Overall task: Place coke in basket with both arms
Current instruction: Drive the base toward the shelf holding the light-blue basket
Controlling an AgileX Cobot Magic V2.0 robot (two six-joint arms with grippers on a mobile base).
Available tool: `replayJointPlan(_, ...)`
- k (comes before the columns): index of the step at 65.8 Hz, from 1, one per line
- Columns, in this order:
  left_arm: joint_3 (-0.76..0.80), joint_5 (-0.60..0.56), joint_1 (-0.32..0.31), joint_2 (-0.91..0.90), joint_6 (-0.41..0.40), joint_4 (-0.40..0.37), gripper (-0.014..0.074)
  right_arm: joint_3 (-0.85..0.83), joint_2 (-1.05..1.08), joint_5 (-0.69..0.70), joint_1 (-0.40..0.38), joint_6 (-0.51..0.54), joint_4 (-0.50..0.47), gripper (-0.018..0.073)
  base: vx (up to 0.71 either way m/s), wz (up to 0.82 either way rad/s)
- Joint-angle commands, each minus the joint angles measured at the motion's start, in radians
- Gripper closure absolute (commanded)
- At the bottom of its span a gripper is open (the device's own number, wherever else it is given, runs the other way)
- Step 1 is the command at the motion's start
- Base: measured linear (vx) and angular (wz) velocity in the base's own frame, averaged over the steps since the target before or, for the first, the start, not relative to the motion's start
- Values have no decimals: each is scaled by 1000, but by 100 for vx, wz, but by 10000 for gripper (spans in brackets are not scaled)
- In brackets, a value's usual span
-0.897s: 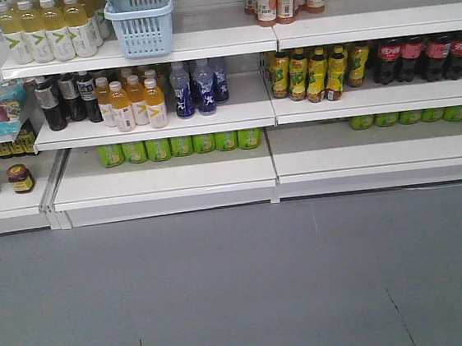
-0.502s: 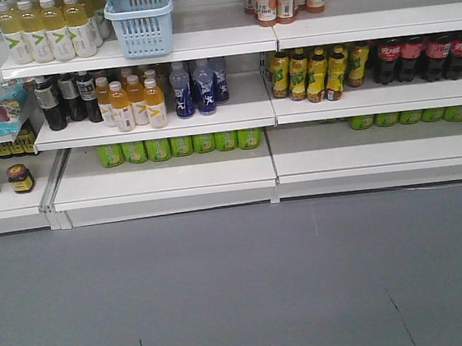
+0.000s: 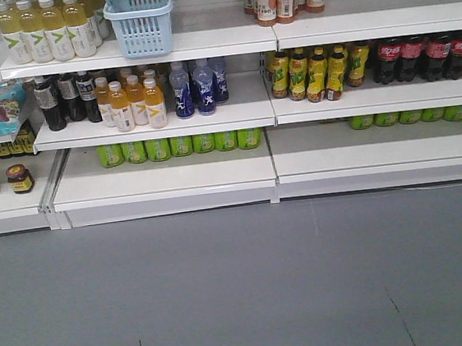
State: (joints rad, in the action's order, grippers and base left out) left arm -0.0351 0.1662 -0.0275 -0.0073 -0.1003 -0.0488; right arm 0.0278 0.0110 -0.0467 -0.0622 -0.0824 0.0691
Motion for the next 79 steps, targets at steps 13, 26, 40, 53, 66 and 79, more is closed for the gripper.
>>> replayJointPlan(13,28,-74,0,-17,-6,-9,603,8,13,75,-6,7,10,561,3,-2)
replayJointPlan(26,28,-74,0,-17,-6,-9,603,8,13,75,-6,7,10,561,7,-4)
replayJointPlan(40,28,-74,0,-17,-6,-9,603,8,13,75,-6,7,10,561,9,4)
replayJointPlan(53,28,-74,0,-17,-6,-9,603,8,13,75,-6,7,10,561,10,10)
replayJointPlan(66,28,-74,0,-17,-6,-9,603,8,13,75,-6,7,10,561,10,4)
replayJointPlan(79,28,-74,0,-17,-6,-9,603,8,13,75,-6,7,10,561,12,4)
